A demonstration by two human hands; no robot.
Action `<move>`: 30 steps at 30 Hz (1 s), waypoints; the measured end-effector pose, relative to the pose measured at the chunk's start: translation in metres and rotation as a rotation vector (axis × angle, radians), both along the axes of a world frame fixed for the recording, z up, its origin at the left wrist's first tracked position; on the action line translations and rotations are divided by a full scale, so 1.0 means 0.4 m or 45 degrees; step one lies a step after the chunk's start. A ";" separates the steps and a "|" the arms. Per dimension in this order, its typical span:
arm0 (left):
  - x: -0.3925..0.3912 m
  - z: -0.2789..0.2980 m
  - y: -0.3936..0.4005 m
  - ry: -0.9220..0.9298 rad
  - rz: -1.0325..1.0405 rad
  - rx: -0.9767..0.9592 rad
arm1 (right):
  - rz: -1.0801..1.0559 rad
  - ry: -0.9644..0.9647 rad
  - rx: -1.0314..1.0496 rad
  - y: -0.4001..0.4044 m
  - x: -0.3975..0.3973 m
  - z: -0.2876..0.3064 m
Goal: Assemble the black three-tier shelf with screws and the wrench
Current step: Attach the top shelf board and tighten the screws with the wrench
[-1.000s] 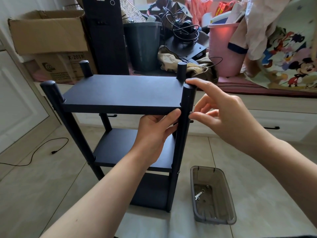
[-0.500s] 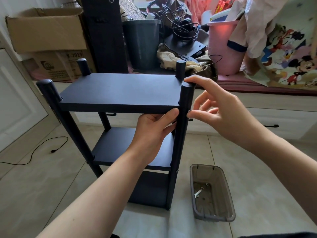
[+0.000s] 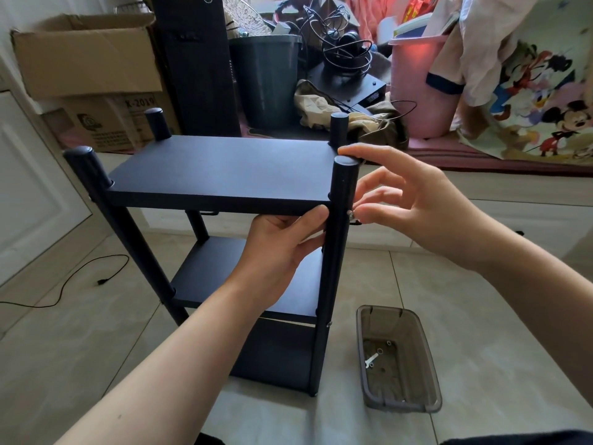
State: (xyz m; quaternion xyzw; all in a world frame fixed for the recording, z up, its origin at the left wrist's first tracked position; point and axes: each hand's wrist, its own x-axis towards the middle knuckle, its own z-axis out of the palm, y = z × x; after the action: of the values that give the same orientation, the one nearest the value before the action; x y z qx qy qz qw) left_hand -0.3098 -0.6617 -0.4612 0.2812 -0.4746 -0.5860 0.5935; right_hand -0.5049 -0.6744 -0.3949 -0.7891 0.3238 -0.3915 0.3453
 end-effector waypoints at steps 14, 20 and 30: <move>0.016 -0.001 -0.012 -0.030 0.003 -0.013 | -0.184 0.124 -0.274 0.007 0.033 -0.033; 0.018 0.004 -0.004 -0.055 -0.015 -0.027 | -0.151 0.130 -0.124 0.012 0.033 -0.034; 0.058 0.065 0.105 -1.120 0.718 -0.436 | -0.059 0.087 0.008 0.009 0.025 -0.026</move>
State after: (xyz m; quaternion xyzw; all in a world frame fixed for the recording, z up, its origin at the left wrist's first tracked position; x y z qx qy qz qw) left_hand -0.2866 -0.6198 -0.4353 0.5152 -0.6728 -0.1459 0.5105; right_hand -0.4950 -0.6706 -0.4053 -0.7931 0.3549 -0.3713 0.3274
